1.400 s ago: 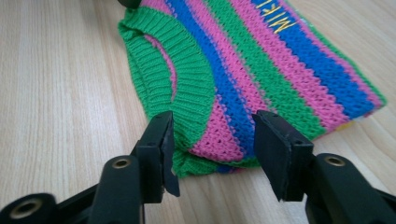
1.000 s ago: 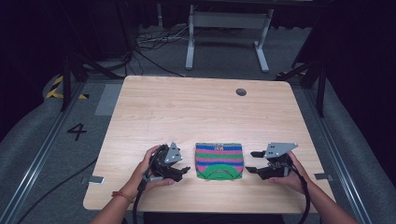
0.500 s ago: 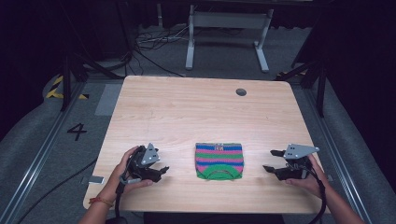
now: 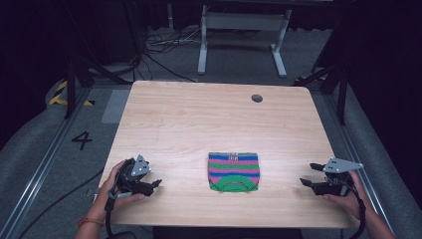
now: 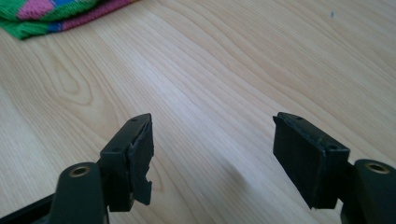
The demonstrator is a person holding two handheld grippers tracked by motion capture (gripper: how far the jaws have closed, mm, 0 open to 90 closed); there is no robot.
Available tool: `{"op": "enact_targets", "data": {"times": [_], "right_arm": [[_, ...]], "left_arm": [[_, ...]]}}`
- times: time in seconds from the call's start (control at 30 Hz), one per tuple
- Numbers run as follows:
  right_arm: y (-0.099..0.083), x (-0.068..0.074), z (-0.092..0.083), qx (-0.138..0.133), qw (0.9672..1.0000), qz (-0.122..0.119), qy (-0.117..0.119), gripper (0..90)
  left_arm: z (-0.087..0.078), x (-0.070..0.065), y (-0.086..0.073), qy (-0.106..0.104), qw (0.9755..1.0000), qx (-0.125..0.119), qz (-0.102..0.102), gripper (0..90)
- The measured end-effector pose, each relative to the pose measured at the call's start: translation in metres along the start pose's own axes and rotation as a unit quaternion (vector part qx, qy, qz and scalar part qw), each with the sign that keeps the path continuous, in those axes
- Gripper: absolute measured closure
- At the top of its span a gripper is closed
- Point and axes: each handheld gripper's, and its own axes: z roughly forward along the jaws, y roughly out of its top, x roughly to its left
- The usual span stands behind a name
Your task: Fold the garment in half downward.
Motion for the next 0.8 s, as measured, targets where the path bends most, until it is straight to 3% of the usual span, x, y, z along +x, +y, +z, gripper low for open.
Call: {"op": "enact_targets", "data": {"times": [0.07, 0.3, 0.43, 0.5, 0.63, 0.8], "right_arm": [[-0.009, -0.005, -0.005, 0.003, 0.9999, 0.011, -0.007, 29.2], [-0.028, -0.011, -0.013, 0.007, 0.9992, 0.038, -0.013, 27.0], [-0.042, -0.016, -0.018, 0.001, 0.9969, 0.074, -0.028, 24.2], [-0.044, -0.017, -0.018, 0.001, 0.9964, 0.08, -0.03, 23.9], [-0.054, -0.018, -0.019, 0.0, 0.9944, 0.101, -0.028, 22.2], [-0.055, -0.02, -0.019, -0.002, 0.9948, 0.099, -0.026, 20.3]], "left_arm": [[-0.001, 0.006, -0.009, 0.001, 0.9998, -0.003, -0.018, 23.9], [-0.005, 0.016, -0.026, -0.007, 0.9989, -0.005, -0.047, 22.6], [-0.009, 0.022, -0.038, -0.013, 0.9968, -0.018, -0.077, 21.6], [-0.009, 0.023, -0.042, -0.019, 0.9957, -0.025, -0.087, 21.4], [-0.011, 0.023, -0.049, -0.011, 0.9936, -0.038, -0.106, 20.1], [-0.013, 0.021, -0.05, -0.004, 0.9942, -0.034, -0.102, 19.0]]}}
